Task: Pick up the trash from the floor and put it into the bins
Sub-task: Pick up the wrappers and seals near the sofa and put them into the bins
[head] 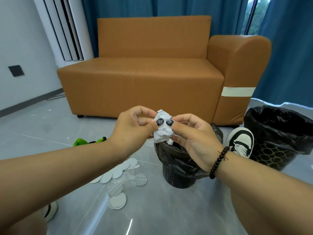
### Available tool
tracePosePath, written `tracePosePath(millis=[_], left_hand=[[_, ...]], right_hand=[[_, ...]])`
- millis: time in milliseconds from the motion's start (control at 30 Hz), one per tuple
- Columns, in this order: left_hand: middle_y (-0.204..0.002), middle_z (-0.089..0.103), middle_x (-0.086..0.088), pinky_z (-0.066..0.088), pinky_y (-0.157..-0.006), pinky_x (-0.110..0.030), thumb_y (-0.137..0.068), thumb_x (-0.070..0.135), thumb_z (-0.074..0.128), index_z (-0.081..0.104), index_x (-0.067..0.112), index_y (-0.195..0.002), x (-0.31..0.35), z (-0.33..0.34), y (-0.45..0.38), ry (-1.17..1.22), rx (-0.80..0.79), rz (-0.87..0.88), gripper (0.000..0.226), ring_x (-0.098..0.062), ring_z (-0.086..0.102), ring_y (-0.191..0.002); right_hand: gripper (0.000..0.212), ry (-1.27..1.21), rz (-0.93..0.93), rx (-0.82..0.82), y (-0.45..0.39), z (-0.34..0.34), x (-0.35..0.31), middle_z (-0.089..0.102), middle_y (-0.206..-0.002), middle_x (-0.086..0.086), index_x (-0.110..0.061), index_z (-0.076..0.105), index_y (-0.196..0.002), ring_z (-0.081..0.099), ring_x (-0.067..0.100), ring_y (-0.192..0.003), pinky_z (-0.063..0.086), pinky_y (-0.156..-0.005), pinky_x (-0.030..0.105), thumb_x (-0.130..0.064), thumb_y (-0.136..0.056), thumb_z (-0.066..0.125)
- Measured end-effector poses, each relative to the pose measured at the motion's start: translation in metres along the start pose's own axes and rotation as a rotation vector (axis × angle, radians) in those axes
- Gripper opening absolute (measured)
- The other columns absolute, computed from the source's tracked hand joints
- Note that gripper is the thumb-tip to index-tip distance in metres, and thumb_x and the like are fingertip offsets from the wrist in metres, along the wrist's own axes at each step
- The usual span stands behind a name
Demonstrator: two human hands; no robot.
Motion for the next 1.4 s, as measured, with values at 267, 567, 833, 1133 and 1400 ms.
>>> tracePosePath(millis=[267, 567, 833, 1133, 1400], left_hand=[[-0.083, 0.073, -0.015, 0.056, -0.078, -0.043, -0.082, 0.006, 0.071, 0.069, 0.010, -0.081, -0.031, 0.013, -0.042, -0.025, 0.029, 0.036, 0.005, -0.020, 0.065, -0.072], [-0.106, 0.065, -0.008, 0.058, -0.083, -0.035, -0.089, 0.004, 0.063, 0.063, 0.020, -0.094, -0.082, 0.006, -0.061, -0.008, 0.006, -0.125, 0.017, -0.024, 0.066, -0.103], [-0.122, 0.052, 0.002, 0.054, -0.083, -0.030, -0.092, 0.000, 0.053, 0.052, 0.020, -0.114, -0.114, -0.043, -0.059, -0.098, 0.227, -0.203, 0.029, -0.021, 0.061, -0.107], [-0.121, 0.054, 0.003, 0.053, -0.082, -0.033, -0.090, 0.001, 0.055, 0.054, 0.017, -0.116, -0.147, -0.070, -0.040, -0.149, 0.222, -0.328, 0.031, -0.022, 0.063, -0.103], [-0.115, 0.056, 0.004, 0.055, -0.080, -0.032, -0.089, 0.001, 0.058, 0.056, 0.019, -0.109, -0.167, -0.096, -0.029, -0.174, 0.203, -0.385, 0.026, -0.019, 0.062, -0.095]], right_hand=[[0.033, 0.075, 0.166, 0.015, -0.040, -0.029, 0.014, 0.069, -0.105, 0.015, -0.005, 0.061, -0.109, 0.069, 0.022, -0.086, 0.058, -0.074, 0.031, 0.007, -0.079, 0.067], [0.025, 0.539, 0.000, 0.164, -0.091, -0.064, 0.024, 0.068, -0.079, 0.008, -0.011, 0.065, -0.081, 0.065, 0.021, -0.074, 0.057, -0.066, 0.028, 0.012, -0.074, 0.069], [0.024, 1.007, -0.010, 0.204, -0.130, -0.084, 0.059, 0.065, -0.067, 0.002, -0.017, 0.061, -0.070, 0.066, 0.019, -0.068, 0.057, -0.069, 0.033, -0.006, -0.067, 0.083], [0.024, 1.633, 0.052, -0.325, -0.149, -0.051, 0.124, 0.071, -0.085, 0.019, 0.005, 0.071, -0.083, 0.064, 0.031, -0.078, 0.055, -0.074, 0.037, -0.013, -0.090, 0.056], [0.016, 1.398, -0.200, -0.051, -0.152, -0.022, 0.077, 0.063, -0.081, -0.006, -0.017, 0.072, -0.082, 0.058, 0.015, -0.078, 0.045, -0.076, 0.025, -0.013, -0.090, 0.058]])
Point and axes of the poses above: each hand's wrist, its own y-axis away from the middle knuckle, its own z-axis out of the palm, x = y × z, the point moved 7 cm from there along -y, towards the middle knuckle
